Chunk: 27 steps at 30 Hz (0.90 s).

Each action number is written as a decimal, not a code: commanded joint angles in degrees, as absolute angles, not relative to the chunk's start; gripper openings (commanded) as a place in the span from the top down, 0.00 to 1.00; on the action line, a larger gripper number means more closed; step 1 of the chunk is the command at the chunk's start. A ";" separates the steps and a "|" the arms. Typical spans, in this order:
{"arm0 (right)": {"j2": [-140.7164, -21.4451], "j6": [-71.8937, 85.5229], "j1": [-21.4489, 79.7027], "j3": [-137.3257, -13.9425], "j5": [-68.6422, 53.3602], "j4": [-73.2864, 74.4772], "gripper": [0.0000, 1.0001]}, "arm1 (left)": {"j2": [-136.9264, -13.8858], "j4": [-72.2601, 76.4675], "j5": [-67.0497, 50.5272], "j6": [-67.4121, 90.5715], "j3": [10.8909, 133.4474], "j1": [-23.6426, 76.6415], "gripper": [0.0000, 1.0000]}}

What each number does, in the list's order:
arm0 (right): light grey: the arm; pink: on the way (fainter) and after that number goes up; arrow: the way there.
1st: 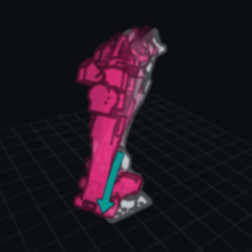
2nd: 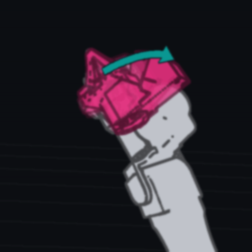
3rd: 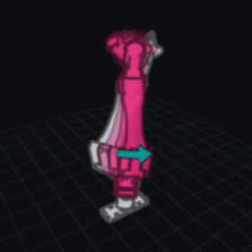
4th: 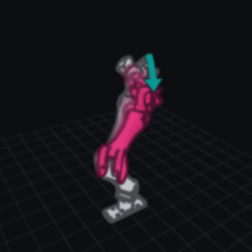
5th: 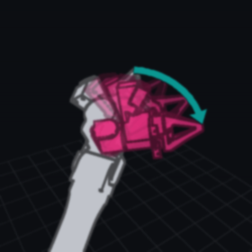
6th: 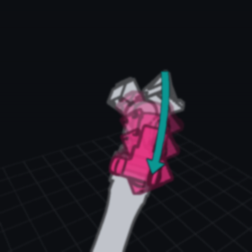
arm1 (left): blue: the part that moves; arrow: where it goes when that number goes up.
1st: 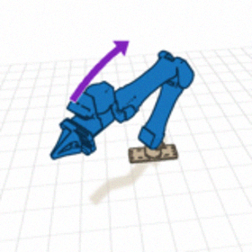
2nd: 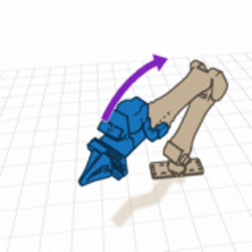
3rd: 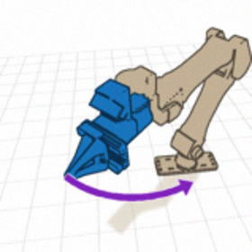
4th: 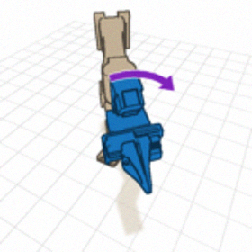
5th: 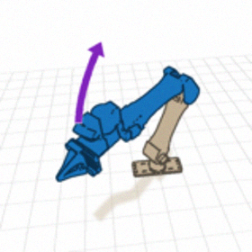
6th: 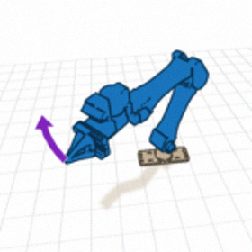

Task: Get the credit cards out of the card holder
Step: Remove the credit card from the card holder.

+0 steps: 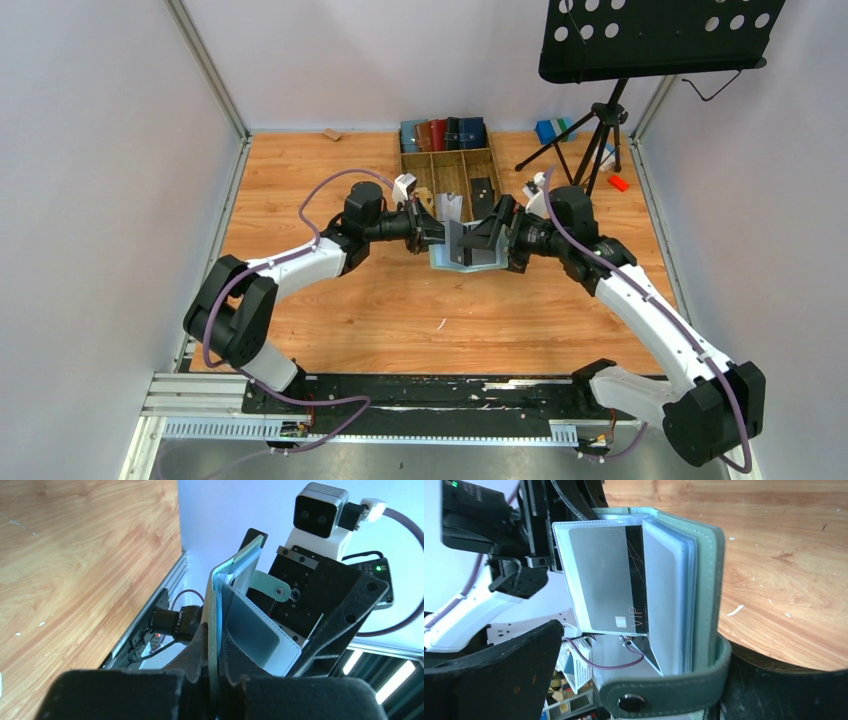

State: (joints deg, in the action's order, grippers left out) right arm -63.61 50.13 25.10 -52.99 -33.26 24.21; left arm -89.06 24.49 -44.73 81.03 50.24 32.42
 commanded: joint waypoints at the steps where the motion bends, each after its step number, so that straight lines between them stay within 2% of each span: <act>1: -59.61 53.13 23.14 -51.45 -36.35 17.53 0.00 | -89.38 32.19 -46.39 84.53 49.74 32.25 1.00; 2: -58.97 53.09 23.04 -51.23 -35.93 17.79 0.00 | -89.38 32.20 -46.46 84.54 49.75 32.21 1.00; 4: -58.18 53.34 22.67 -50.47 -35.48 18.00 0.08 | -89.46 32.45 -46.56 84.72 49.75 32.26 1.00; 13: -56.30 52.80 21.13 -50.84 -31.95 22.41 0.82 | -89.43 35.13 -48.69 86.92 49.89 32.18 0.99; 16: -55.85 52.56 20.48 -51.64 -30.85 23.76 0.97 | -88.56 34.20 -48.84 86.40 49.26 31.50 0.91; 17: -55.63 52.62 20.21 -51.90 -30.58 24.12 1.00 | -87.86 33.67 -48.81 86.09 48.85 30.97 0.86; 21: -55.19 53.36 19.60 -51.65 -31.58 23.57 1.00 | -85.14 32.25 -48.67 84.75 46.77 28.14 0.70; 27: -54.55 55.22 19.58 -50.07 -32.84 20.32 1.00 | -81.53 29.62 -48.66 82.28 44.48 26.34 0.56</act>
State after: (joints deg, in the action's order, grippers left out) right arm -56.38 53.36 19.68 -49.87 -32.38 24.51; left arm -85.71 29.36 -47.68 84.82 45.54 27.03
